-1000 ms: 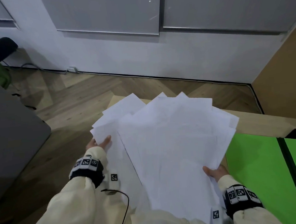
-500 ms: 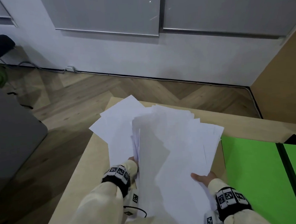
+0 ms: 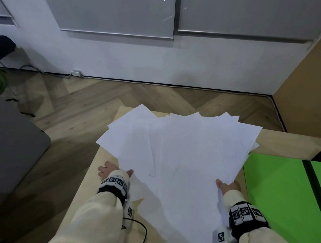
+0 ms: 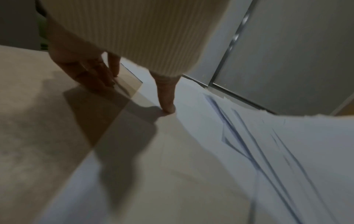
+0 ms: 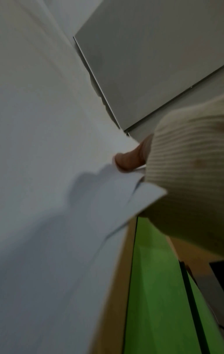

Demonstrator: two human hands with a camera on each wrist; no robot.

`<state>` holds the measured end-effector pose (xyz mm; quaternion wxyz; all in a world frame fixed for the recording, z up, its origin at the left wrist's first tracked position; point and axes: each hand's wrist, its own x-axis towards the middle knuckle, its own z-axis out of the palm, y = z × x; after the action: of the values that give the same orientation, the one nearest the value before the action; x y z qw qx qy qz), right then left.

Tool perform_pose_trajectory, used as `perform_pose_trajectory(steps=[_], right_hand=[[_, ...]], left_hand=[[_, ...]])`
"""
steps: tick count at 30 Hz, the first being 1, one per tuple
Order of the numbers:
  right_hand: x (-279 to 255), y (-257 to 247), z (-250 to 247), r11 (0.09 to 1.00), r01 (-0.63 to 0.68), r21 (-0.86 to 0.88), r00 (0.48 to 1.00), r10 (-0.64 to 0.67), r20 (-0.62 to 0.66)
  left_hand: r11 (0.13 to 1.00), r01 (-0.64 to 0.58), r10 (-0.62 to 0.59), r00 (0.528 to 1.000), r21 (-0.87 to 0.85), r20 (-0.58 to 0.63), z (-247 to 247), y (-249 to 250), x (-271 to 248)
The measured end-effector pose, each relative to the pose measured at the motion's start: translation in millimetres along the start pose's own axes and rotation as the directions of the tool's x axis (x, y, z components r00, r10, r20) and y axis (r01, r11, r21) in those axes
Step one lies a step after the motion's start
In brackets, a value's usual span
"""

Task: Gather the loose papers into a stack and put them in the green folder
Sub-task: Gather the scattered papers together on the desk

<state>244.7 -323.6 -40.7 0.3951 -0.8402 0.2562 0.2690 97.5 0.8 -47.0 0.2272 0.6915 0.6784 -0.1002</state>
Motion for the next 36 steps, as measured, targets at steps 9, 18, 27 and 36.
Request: perform_pose_trajectory(steps=[9,18,27,36], right_hand=[[-13.8,-39.2,27.1,0.993,0.084,-0.080,0.996,-0.081,0.042],[-23.1,-29.5,32.5,0.936,0.196,-0.291,0.979,-0.171,0.109],[-25.0,-5.7,14.1,0.945,0.176,-0.275,0.966,-0.112,0.233],[-33.4,-12.2,20.1,0.974,0.178,-0.139,0.952,-0.135,0.274]], left_hand=[[0.960,-0.209,0.205,0.978,0.185,0.039,7.7,15.0,13.0],[0.910,-0.309,0.302,0.951,0.278,0.069,16.6,2.9,12.6],[0.874,-0.416,0.364,0.903,0.252,0.228,19.0,-7.7,-12.9],[0.847,0.015,0.143,0.956,-0.532,0.254,14.8,9.6,-25.5]])
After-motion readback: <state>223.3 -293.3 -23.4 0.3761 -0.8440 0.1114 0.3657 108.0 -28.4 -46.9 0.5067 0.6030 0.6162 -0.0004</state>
